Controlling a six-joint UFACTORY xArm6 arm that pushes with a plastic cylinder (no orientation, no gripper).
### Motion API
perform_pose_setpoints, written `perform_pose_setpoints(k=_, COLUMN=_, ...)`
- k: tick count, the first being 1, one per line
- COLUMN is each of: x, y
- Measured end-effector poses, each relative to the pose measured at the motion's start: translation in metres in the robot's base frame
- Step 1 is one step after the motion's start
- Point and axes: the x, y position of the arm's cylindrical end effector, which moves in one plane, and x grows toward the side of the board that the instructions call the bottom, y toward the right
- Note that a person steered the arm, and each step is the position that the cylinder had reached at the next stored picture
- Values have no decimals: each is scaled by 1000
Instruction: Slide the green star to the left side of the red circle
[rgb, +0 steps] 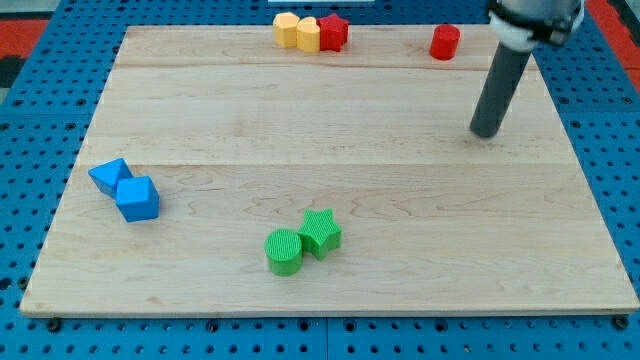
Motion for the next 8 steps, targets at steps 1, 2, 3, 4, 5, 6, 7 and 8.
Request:
perform_pose_setpoints(k=1, x=73, y=-40)
perform_pose_setpoints(k=2, x=106, y=-71)
perform_pose_setpoints(k=3, x=106, y=-71)
perform_pose_setpoints(k=4, x=116, y=-82)
perform_pose_setpoints(k=5, x=157, y=-107)
perform_pose_setpoints(k=6, x=193, y=-158)
perform_pose_setpoints(k=7, x=181, y=-190)
perform_pose_setpoints(k=8, x=124, y=-165)
